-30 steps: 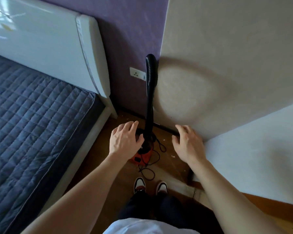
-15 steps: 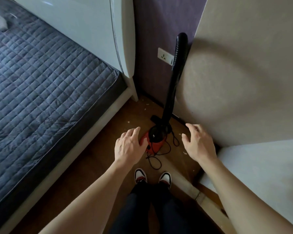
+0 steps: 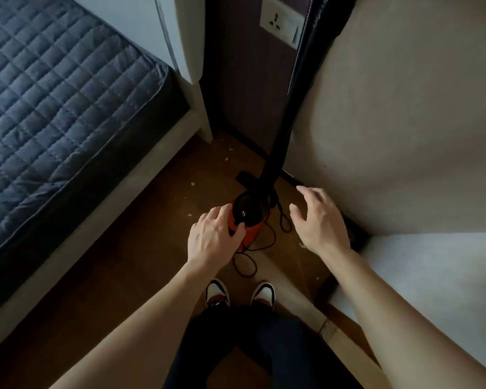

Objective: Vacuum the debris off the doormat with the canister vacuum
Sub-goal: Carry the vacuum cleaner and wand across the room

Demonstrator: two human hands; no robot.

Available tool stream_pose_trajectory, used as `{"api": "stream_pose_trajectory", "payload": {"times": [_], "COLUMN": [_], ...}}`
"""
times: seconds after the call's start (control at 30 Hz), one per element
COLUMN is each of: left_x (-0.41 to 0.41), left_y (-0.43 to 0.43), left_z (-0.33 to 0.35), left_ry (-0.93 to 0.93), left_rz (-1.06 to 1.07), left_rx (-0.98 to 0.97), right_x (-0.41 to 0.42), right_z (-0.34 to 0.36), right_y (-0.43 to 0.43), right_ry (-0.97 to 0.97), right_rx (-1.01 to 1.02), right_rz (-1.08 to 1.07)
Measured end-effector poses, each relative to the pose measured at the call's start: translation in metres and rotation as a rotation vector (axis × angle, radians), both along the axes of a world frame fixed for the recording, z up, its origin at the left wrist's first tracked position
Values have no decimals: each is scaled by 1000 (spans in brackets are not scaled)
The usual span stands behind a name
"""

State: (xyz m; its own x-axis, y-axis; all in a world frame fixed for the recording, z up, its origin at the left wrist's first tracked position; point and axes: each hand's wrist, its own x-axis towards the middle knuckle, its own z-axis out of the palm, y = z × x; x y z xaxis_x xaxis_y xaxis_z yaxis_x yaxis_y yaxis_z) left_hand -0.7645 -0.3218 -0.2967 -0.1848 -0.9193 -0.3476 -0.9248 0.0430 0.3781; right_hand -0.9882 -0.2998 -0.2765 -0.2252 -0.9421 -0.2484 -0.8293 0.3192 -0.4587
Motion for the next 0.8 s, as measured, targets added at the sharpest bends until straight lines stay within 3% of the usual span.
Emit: {"api": "stream_pose_trajectory", "payload": {"times": [0.33,0.47,0.63,0.8], "left_x": [-22,-35,-52,-66], "left_y": [-50,-59,-58,-68], "left_z": [-239,-314,-376,-402], "left_ry": [142,177,334,348], "left_rz": [-38,-57,-35,-29], "left_rx": [-100,-71,-69,-129], "right_x": [-9,-9,-9,-12], "right_z": [-204,-278,-340,-365], "right_y": [-78,-108,-146,-165], "right_ry": [-35,-57,-226,-347], "right_rx": [-223,-373,-549,-627], "right_rz": [-55,-178,-242,-217]}}
